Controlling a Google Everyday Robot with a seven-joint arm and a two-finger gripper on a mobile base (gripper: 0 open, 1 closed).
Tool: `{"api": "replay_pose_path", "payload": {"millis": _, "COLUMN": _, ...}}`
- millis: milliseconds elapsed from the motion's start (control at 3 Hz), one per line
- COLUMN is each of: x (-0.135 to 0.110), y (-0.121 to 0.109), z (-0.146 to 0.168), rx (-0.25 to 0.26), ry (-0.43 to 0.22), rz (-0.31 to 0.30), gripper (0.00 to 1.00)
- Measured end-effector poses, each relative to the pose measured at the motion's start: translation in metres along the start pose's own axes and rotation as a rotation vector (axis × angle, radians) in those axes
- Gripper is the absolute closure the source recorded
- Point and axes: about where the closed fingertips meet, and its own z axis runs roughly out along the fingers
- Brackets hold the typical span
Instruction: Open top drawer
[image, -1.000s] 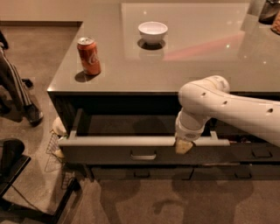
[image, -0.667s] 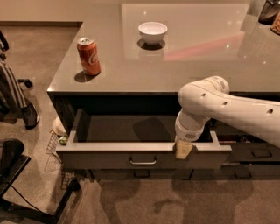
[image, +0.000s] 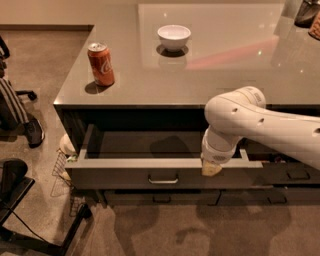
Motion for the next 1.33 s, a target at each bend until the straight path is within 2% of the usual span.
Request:
{"api": "replay_pose_path", "payload": {"millis": 333, "x": 0.003, "y": 0.004, "z": -0.002, "rx": 0.001, "ry": 0.005, "rz": 0.009, "gripper": 1.00}}
{"api": "replay_pose_path", "payload": {"millis": 667, "x": 0.015, "y": 0.017, "z": -0.013, "rx": 0.003, "ry": 0.024, "rz": 0.042, "gripper": 1.00}}
{"api": "replay_pose_path", "payload": {"millis": 1000, "x": 0.015, "y": 0.018, "z": -0.013, "rx": 0.003, "ry": 0.024, "rz": 0.042, "gripper": 0.82}}
{"api": "replay_pose_path", "payload": {"millis": 1333, "x": 0.016, "y": 0.018, "z": -0.014, "rx": 0.004, "ry": 0.025, "rz": 0.042, "gripper": 0.59}}
